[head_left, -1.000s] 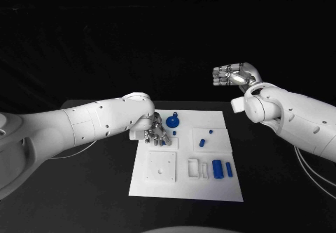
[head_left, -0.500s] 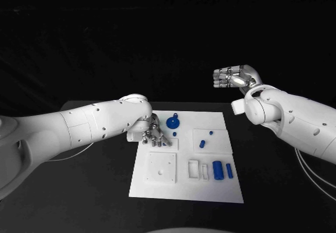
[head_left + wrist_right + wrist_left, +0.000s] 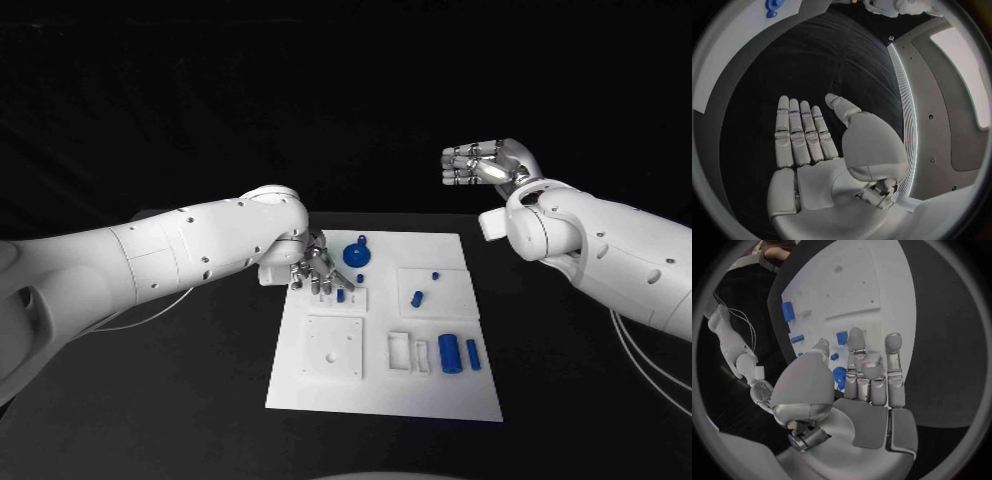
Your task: Assemble the parts on the task board
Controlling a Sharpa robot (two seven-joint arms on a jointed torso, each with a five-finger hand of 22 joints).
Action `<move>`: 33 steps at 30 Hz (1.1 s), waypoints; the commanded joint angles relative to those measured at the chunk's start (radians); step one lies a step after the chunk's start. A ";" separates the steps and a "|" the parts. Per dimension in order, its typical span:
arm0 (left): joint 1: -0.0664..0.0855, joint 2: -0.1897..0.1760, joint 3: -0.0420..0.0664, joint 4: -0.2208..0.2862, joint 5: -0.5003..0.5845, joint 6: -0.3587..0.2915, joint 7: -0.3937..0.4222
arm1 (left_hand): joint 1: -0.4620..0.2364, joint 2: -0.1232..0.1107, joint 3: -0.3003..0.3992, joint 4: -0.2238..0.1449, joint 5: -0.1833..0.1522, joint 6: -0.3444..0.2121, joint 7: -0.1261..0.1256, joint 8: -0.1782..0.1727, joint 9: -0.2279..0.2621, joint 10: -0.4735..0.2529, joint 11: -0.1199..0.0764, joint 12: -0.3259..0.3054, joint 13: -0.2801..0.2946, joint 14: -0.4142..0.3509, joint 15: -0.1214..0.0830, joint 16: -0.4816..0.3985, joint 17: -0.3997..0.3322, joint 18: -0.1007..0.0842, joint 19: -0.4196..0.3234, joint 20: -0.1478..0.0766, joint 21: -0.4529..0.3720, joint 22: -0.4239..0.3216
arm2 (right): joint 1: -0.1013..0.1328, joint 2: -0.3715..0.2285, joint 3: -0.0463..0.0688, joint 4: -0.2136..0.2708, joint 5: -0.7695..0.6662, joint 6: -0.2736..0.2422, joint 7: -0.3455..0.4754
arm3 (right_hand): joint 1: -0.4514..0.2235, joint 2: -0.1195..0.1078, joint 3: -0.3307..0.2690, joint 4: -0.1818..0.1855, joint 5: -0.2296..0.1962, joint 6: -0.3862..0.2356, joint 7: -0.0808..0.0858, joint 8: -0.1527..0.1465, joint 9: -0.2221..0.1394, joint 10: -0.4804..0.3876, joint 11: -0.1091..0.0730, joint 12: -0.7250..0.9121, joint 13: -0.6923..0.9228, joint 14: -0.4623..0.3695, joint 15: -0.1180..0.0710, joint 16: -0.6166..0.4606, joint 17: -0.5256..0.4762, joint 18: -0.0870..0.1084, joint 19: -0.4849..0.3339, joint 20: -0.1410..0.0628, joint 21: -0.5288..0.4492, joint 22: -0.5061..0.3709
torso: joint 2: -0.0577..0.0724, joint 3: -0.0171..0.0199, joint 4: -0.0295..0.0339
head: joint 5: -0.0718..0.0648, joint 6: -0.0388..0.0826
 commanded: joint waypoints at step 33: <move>0.054 0.069 0.038 -0.280 -0.091 0.015 0.091 | 0.037 0.140 -0.037 -0.159 0.116 -0.113 0.046 0.001 -0.318 0.032 0.024 -0.051 -0.005 -0.040 0.024 -0.042 -0.097 0.014 0.004 0.022 -0.052 0.019 | -0.001 -0.014 0.001 0.015 -0.005 0.013 -0.002 | -0.002 0.006 -0.013 -0.002 0.007 -0.014 0.001 -0.001 0.000 -0.009 0.002 -0.005 -0.001 -0.008 -0.001 -0.003 -0.002 0.010 -0.012 0.000 -0.004 -0.001 | 0.019 -0.0060 -0.0094 | 0.010 0.041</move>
